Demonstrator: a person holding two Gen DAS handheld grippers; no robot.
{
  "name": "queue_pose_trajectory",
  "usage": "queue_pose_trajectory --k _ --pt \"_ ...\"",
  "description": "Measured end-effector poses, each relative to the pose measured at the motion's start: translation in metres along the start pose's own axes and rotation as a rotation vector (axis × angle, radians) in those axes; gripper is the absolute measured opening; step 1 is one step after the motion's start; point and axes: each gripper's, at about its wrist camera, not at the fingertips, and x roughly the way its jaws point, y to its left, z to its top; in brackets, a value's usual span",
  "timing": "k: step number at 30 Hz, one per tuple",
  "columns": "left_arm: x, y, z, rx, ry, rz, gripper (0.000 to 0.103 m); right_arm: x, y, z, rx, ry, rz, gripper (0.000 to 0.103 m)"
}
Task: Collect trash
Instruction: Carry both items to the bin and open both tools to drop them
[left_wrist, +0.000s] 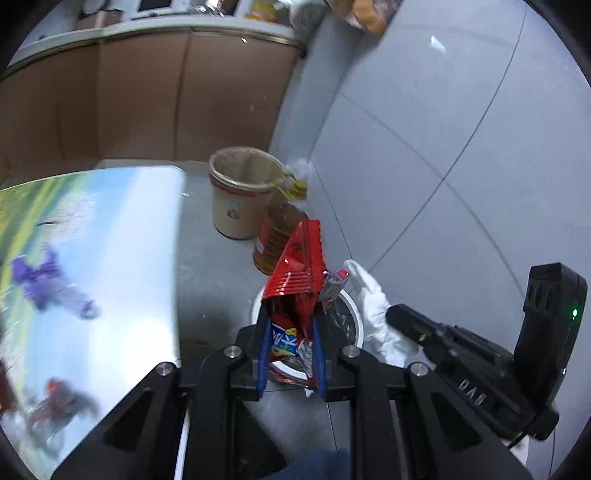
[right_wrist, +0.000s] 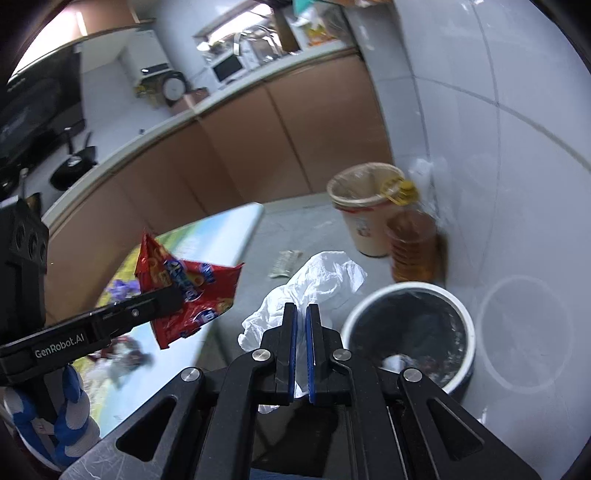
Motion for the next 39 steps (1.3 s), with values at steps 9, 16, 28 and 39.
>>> queue_pose_trajectory --k 9,16,28,39 --pt "0.102 -0.023 0.015 0.036 0.120 -0.003 0.018 0.064 -0.061 -0.007 0.072 0.090 -0.091 0.005" --pt "0.153 -0.028 0.015 0.037 0.183 -0.030 0.036 0.104 -0.088 -0.009 0.079 0.138 -0.165 0.009" --pt "0.170 -0.034 0.017 0.019 0.206 -0.076 0.050 0.111 -0.102 -0.028 0.077 0.171 -0.250 0.025" --pt "0.143 -0.052 0.026 0.051 0.169 -0.087 0.050 0.081 -0.083 -0.040 0.087 0.146 -0.244 0.030"
